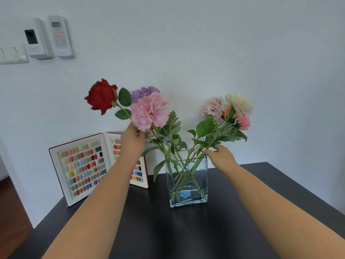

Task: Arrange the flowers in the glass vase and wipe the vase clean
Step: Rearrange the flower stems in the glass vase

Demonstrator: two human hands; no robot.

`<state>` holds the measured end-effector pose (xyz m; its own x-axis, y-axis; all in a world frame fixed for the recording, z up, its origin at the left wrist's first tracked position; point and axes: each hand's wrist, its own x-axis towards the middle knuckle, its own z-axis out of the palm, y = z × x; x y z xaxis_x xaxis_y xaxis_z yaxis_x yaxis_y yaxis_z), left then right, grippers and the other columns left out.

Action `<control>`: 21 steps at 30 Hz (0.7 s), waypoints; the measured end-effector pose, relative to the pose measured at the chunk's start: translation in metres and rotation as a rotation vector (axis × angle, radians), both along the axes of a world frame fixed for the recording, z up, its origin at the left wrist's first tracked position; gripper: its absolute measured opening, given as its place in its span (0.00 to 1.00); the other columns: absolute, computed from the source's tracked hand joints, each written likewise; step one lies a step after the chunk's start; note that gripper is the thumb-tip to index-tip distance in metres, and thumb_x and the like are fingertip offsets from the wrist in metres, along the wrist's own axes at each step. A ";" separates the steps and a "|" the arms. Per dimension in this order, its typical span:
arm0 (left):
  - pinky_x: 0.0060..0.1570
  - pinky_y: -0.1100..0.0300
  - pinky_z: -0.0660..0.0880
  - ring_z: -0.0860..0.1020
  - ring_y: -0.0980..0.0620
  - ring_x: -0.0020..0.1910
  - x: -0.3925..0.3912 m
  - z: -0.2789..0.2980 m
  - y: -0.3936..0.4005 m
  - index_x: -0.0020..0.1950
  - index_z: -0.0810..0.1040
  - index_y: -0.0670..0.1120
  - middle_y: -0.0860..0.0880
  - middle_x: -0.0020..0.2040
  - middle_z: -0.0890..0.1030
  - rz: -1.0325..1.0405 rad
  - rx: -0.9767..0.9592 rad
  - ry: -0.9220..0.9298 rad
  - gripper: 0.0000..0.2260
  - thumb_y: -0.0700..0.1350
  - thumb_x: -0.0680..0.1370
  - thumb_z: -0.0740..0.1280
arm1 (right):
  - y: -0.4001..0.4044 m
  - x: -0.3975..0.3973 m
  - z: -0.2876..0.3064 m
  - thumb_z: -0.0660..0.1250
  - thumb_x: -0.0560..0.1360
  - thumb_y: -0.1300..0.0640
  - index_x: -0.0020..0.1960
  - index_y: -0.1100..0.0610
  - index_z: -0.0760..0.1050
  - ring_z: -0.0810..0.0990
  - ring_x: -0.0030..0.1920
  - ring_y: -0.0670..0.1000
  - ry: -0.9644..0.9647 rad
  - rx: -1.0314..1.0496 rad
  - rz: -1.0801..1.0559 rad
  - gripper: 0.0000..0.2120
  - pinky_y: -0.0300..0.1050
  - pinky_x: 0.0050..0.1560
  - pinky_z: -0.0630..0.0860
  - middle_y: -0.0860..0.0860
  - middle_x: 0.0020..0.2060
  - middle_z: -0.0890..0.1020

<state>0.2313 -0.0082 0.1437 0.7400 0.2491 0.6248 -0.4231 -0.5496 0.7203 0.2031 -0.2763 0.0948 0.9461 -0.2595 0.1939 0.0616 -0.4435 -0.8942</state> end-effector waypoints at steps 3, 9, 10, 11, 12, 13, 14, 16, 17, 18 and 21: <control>0.42 0.59 0.80 0.80 0.55 0.39 -0.012 0.023 0.011 0.62 0.76 0.45 0.49 0.44 0.80 0.053 0.005 -0.110 0.15 0.36 0.76 0.62 | 0.002 -0.001 -0.003 0.65 0.76 0.50 0.72 0.57 0.66 0.74 0.56 0.55 0.021 -0.004 -0.002 0.27 0.48 0.56 0.69 0.54 0.56 0.77; 0.49 0.51 0.80 0.83 0.52 0.41 -0.045 0.054 0.031 0.74 0.68 0.51 0.59 0.40 0.81 0.089 -0.008 -0.328 0.20 0.48 0.81 0.61 | 0.000 -0.007 -0.004 0.64 0.76 0.47 0.73 0.59 0.65 0.68 0.70 0.57 0.067 -0.155 -0.029 0.29 0.50 0.66 0.66 0.55 0.72 0.69; 0.50 0.49 0.81 0.83 0.53 0.43 -0.051 0.059 0.034 0.74 0.67 0.51 0.60 0.40 0.82 0.091 -0.006 -0.358 0.20 0.48 0.81 0.61 | 0.000 -0.008 -0.003 0.64 0.76 0.47 0.72 0.59 0.68 0.70 0.69 0.57 0.072 -0.176 -0.036 0.28 0.50 0.66 0.67 0.55 0.71 0.71; 0.51 0.48 0.80 0.83 0.53 0.44 -0.058 0.065 0.037 0.74 0.67 0.51 0.60 0.41 0.82 0.096 -0.003 -0.381 0.21 0.49 0.81 0.61 | 0.000 -0.010 -0.001 0.64 0.76 0.48 0.68 0.60 0.73 0.73 0.66 0.58 0.069 -0.198 -0.035 0.24 0.50 0.63 0.70 0.56 0.66 0.76; 0.52 0.47 0.80 0.83 0.54 0.45 -0.064 0.071 0.039 0.75 0.66 0.51 0.61 0.40 0.81 0.102 -0.002 -0.394 0.21 0.50 0.81 0.61 | 0.000 -0.011 0.000 0.64 0.75 0.49 0.57 0.60 0.80 0.78 0.57 0.59 0.058 -0.219 -0.024 0.18 0.50 0.56 0.74 0.58 0.56 0.82; 0.51 0.47 0.81 0.83 0.55 0.44 -0.071 0.077 0.042 0.75 0.66 0.51 0.61 0.40 0.82 0.103 -0.004 -0.397 0.22 0.50 0.81 0.61 | -0.001 -0.013 0.001 0.64 0.74 0.50 0.41 0.60 0.81 0.80 0.43 0.59 0.048 -0.243 -0.014 0.14 0.49 0.44 0.75 0.59 0.39 0.82; 0.50 0.48 0.81 0.82 0.56 0.43 -0.077 0.083 0.044 0.75 0.66 0.51 0.61 0.39 0.82 0.096 -0.006 -0.396 0.22 0.50 0.81 0.61 | -0.001 -0.013 0.002 0.64 0.73 0.52 0.28 0.58 0.72 0.73 0.31 0.57 0.039 -0.255 -0.016 0.17 0.46 0.35 0.70 0.55 0.26 0.74; 0.46 0.54 0.82 0.82 0.60 0.40 -0.091 0.093 0.044 0.74 0.68 0.52 0.62 0.37 0.82 0.069 -0.001 -0.395 0.21 0.50 0.80 0.62 | 0.000 -0.017 0.005 0.64 0.72 0.54 0.25 0.55 0.60 0.63 0.26 0.52 0.031 -0.303 -0.016 0.20 0.42 0.30 0.63 0.49 0.21 0.63; 0.44 0.58 0.81 0.82 0.61 0.39 -0.098 0.097 0.042 0.73 0.69 0.52 0.62 0.36 0.83 0.050 -0.004 -0.401 0.21 0.50 0.80 0.63 | 0.000 -0.018 0.007 0.65 0.71 0.55 0.26 0.55 0.60 0.63 0.26 0.52 0.017 -0.332 -0.014 0.19 0.41 0.30 0.62 0.49 0.21 0.62; 0.42 0.63 0.81 0.82 0.62 0.39 -0.105 0.101 0.039 0.73 0.70 0.52 0.62 0.36 0.83 0.030 -0.013 -0.414 0.20 0.50 0.80 0.63 | 0.000 -0.020 0.008 0.65 0.71 0.55 0.26 0.55 0.60 0.62 0.26 0.52 0.011 -0.353 -0.008 0.19 0.41 0.30 0.62 0.49 0.21 0.62; 0.38 0.67 0.79 0.83 0.60 0.41 -0.128 0.115 0.024 0.71 0.72 0.51 0.60 0.37 0.83 -0.029 -0.071 -0.495 0.19 0.50 0.80 0.63 | 0.000 -0.023 0.011 0.65 0.70 0.56 0.27 0.55 0.60 0.63 0.28 0.52 0.000 -0.393 0.021 0.17 0.41 0.31 0.62 0.50 0.23 0.63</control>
